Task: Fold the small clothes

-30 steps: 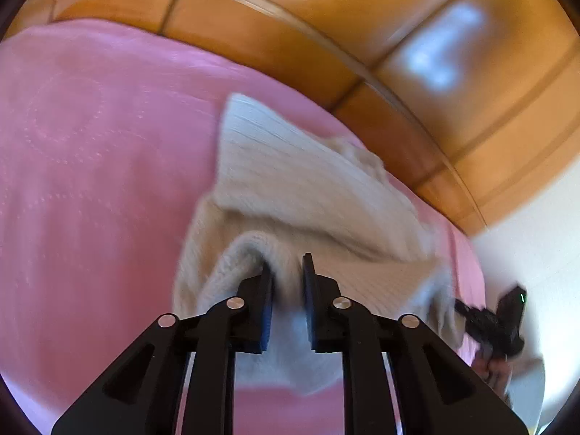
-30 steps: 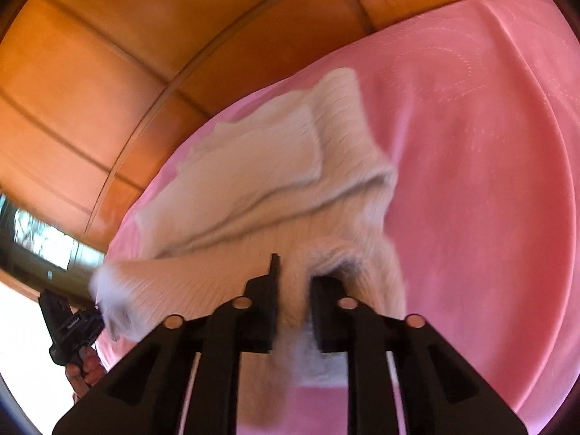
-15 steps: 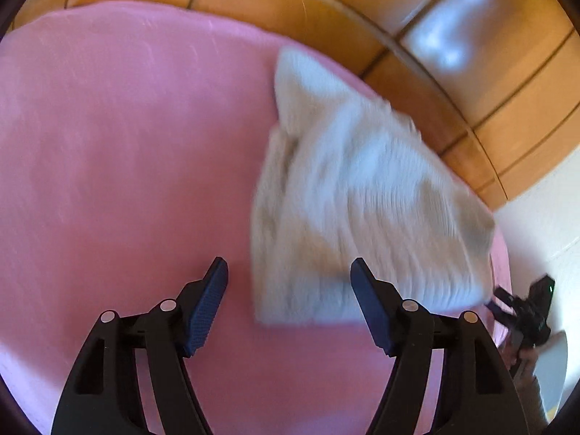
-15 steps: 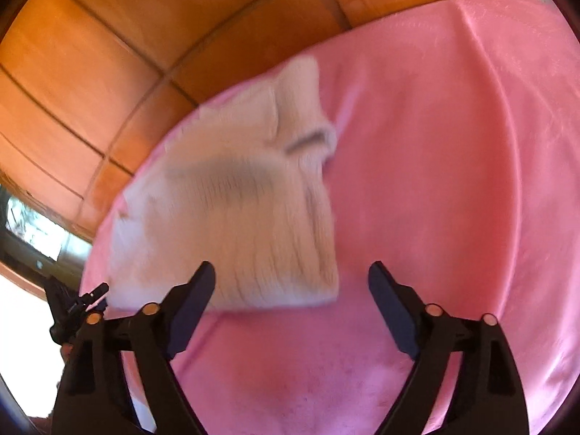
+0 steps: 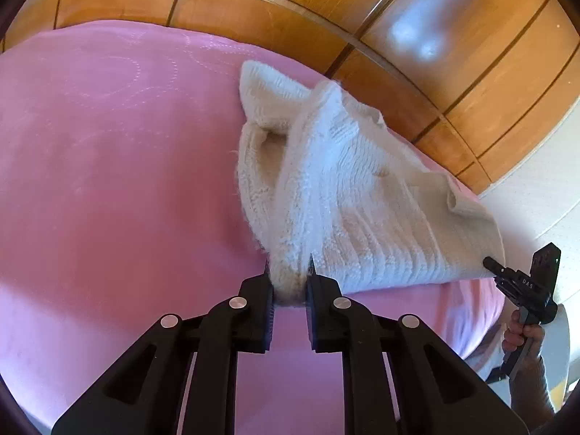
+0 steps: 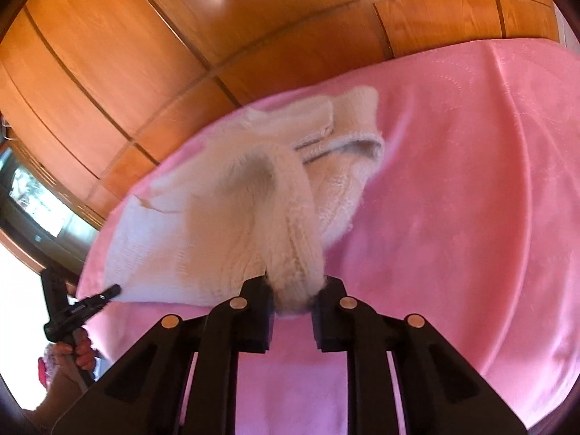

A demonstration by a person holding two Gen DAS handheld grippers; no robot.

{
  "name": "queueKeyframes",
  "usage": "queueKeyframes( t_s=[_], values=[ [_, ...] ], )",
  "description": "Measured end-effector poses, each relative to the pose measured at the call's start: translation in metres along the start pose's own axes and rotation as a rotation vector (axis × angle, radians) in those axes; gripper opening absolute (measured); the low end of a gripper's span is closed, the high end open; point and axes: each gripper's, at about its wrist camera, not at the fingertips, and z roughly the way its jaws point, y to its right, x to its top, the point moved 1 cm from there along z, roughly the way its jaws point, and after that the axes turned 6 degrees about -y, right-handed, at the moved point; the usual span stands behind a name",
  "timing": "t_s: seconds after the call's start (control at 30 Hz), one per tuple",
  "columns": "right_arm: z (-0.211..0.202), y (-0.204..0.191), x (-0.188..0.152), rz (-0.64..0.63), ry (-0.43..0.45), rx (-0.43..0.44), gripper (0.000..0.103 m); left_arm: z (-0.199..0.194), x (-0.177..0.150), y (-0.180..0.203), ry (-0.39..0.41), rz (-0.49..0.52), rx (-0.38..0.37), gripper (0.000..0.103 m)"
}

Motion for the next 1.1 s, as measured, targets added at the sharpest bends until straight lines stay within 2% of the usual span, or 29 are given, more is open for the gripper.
queueKeyframes(
  t_s=[0.2,0.3,0.33,0.37,0.43,0.47,0.5,0.53,0.63,0.7,0.83,0.9,0.93,0.97,1.0,1.03,1.07,1.1],
  values=[
    [-0.025,0.006,-0.051,0.023,-0.065,0.010,0.015,-0.028,-0.050,-0.003,-0.042,-0.037,-0.022,0.013],
    [-0.020,0.018,-0.070,0.062,-0.112,-0.016,0.016,-0.030,-0.068,-0.007,-0.073,-0.058,0.010,0.015],
    [-0.019,0.019,-0.072,0.058,-0.118,-0.033,0.019,-0.030,-0.069,-0.006,-0.075,-0.043,0.032,0.019],
    [-0.018,0.020,-0.072,0.052,-0.120,-0.048,0.022,-0.031,-0.065,-0.005,-0.053,-0.033,0.095,0.021],
    [-0.020,0.017,-0.064,0.023,-0.095,-0.131,0.041,-0.034,-0.051,-0.001,-0.015,-0.006,0.143,0.029],
    [-0.023,0.012,-0.059,-0.014,-0.070,-0.185,0.047,-0.036,-0.044,0.000,0.002,0.004,0.145,0.034],
    [-0.025,0.007,-0.054,-0.050,-0.052,-0.214,0.054,-0.038,-0.034,0.003,0.032,0.020,0.161,0.046],
    [-0.026,-0.001,-0.049,-0.096,-0.039,-0.237,0.054,-0.038,-0.026,0.006,0.056,0.039,0.168,0.053],
    [-0.014,-0.033,-0.033,-0.280,-0.038,-0.315,0.061,-0.026,-0.006,0.021,0.069,0.114,0.180,0.054],
    [0.001,-0.059,-0.032,-0.419,-0.056,-0.349,0.061,-0.012,0.005,0.031,0.056,0.174,0.200,0.054],
    [0.036,-0.088,-0.039,-0.657,-0.103,-0.409,0.061,0.014,0.014,0.044,0.025,0.270,0.225,0.054],
    [0.052,-0.087,-0.043,-0.743,-0.123,-0.465,0.056,0.024,0.019,0.045,0.009,0.288,0.205,0.051],
    [0.058,-0.084,-0.044,-0.759,-0.132,-0.480,0.045,0.030,0.021,0.045,-0.005,0.289,0.191,0.037],
    [0.064,-0.083,-0.044,-0.761,-0.141,-0.487,0.036,0.032,0.020,0.045,-0.014,0.291,0.185,0.027],
    [0.068,-0.081,-0.041,-0.747,-0.159,-0.476,0.014,0.036,0.019,0.046,-0.026,0.301,0.188,0.013],
    [0.067,-0.082,-0.038,-0.734,-0.165,-0.465,0.007,0.036,0.018,0.048,-0.016,0.310,0.197,0.006],
    [0.056,-0.077,-0.037,-0.726,-0.151,-0.453,0.007,0.032,0.017,0.049,0.001,0.314,0.192,0.006],
    [0.043,-0.077,-0.030,-0.706,-0.123,-0.425,0.006,0.021,0.018,0.050,0.030,0.309,0.155,0.005]
  ],
)
